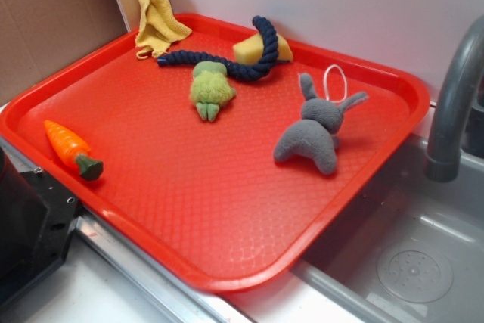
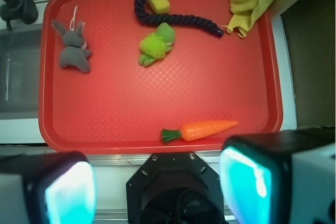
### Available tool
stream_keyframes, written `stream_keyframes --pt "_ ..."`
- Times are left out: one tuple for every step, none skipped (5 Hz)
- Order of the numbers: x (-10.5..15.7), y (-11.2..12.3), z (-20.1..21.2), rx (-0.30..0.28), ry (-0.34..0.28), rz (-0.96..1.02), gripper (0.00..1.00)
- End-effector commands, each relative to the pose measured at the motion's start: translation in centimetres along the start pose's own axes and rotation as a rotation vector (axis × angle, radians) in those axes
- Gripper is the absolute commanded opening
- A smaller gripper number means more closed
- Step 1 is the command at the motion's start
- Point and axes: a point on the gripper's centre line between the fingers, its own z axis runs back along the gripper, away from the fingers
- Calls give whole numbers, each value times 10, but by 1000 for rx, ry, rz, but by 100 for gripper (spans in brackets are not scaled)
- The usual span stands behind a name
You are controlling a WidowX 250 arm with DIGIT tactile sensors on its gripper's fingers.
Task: Grab the carrot.
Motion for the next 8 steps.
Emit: stream_keyframes --pt "0 0 0 0 0 0 100" --pt "-8 37 -48 34 7 183 100" --pt "-1 43 -77 41 -11 342 100" --pt "1 44 -105 88 13 589 100" --pt "-11 45 -134 84 58 842 100" --pt "-18 43 -159 62 133 973 100" --pt "-23 49 -185 83 121 874 100" --pt "-28 53 -203 64 135 836 100"
